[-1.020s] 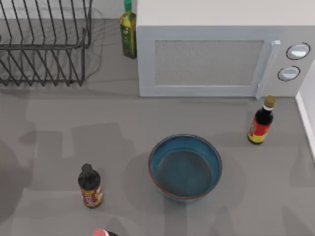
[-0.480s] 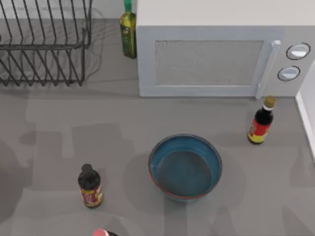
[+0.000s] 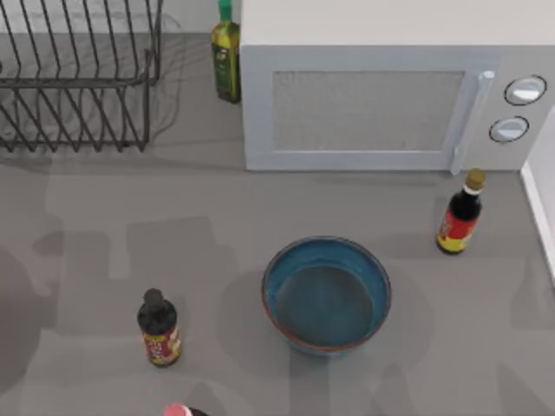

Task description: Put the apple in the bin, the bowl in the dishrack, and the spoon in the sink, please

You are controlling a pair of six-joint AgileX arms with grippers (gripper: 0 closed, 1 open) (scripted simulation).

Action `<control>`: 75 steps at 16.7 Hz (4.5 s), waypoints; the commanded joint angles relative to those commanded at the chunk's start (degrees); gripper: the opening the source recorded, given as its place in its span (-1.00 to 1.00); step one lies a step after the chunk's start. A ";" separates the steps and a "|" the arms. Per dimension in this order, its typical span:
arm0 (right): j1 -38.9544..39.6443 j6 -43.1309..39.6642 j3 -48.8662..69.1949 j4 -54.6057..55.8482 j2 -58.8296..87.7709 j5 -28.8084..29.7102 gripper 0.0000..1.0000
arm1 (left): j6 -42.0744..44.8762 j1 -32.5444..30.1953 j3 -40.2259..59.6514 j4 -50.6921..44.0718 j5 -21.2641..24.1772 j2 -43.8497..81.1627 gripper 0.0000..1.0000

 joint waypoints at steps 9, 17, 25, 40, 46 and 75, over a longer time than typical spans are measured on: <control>0.00 0.00 0.00 0.00 0.00 0.00 1.00 | -0.35 -0.63 -4.31 3.97 1.31 -5.87 1.00; 0.00 0.00 0.00 0.00 0.00 0.00 1.00 | -2.71 -3.36 -30.69 26.54 9.19 -44.31 1.00; 0.00 0.00 0.00 0.00 0.00 0.00 1.00 | -5.77 -6.74 -62.80 54.45 19.08 -90.50 1.00; 0.00 0.00 0.00 0.00 0.00 0.00 1.00 | -8.36 -9.08 -72.84 64.07 23.16 -101.73 1.00; 0.00 0.00 0.00 0.00 0.00 0.00 1.00 | -16.58 -16.37 -54.06 50.73 22.90 -83.41 1.00; 0.00 0.00 0.00 0.00 0.00 0.00 1.00 | -60.33 -63.30 65.68 -23.98 23.65 36.40 1.00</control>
